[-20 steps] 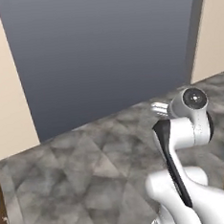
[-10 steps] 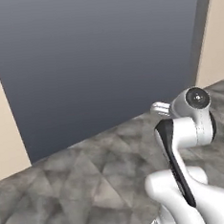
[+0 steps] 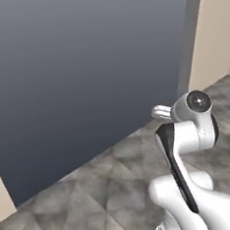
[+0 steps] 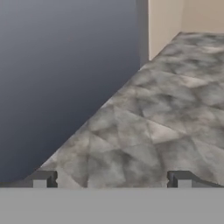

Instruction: Pick up the metallic utensils from the counter and place them in the open drawer. Make sure not to pick up any wooden utensils.

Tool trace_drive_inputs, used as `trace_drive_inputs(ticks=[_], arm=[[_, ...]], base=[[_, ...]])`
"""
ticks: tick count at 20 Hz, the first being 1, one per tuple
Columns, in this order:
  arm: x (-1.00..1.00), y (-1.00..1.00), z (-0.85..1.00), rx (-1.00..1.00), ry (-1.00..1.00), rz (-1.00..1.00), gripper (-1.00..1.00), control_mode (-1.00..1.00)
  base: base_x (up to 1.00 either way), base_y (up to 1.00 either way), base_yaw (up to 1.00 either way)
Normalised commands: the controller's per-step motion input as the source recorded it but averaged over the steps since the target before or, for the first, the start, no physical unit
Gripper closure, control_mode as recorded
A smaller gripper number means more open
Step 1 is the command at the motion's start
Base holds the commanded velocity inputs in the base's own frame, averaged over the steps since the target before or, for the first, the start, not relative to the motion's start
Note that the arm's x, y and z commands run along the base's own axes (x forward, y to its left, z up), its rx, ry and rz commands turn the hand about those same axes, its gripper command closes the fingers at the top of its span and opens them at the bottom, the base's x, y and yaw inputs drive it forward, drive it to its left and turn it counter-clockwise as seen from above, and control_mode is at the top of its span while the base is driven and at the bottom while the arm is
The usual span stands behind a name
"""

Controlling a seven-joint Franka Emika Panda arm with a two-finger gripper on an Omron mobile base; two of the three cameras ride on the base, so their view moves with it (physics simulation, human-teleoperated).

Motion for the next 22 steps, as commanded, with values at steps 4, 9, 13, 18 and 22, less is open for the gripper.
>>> trace_drive_inputs(ticks=[4,9,13,18,22], arm=[[0.00,0.00,0.00,0.00,0.00,0.00,-1.00,1.00],[0.00,0.00,0.00,0.00,0.00,0.00,-1.00,1.00],[0.00,0.00,0.00,0.00,0.00,0.00,-1.00,1.00],[0.00,0.00,0.00,0.00,0.00,0.00,-1.00,1.00],[0.00,0.00,0.00,0.00,0.00,0.00,-1.00,1.00]], base=[[0.99,0.04,-0.58],[0.85,0.52,-0.74],[0.70,0.65,-0.78],[0.55,0.53,-0.84],[0.63,0.59,-0.81]])
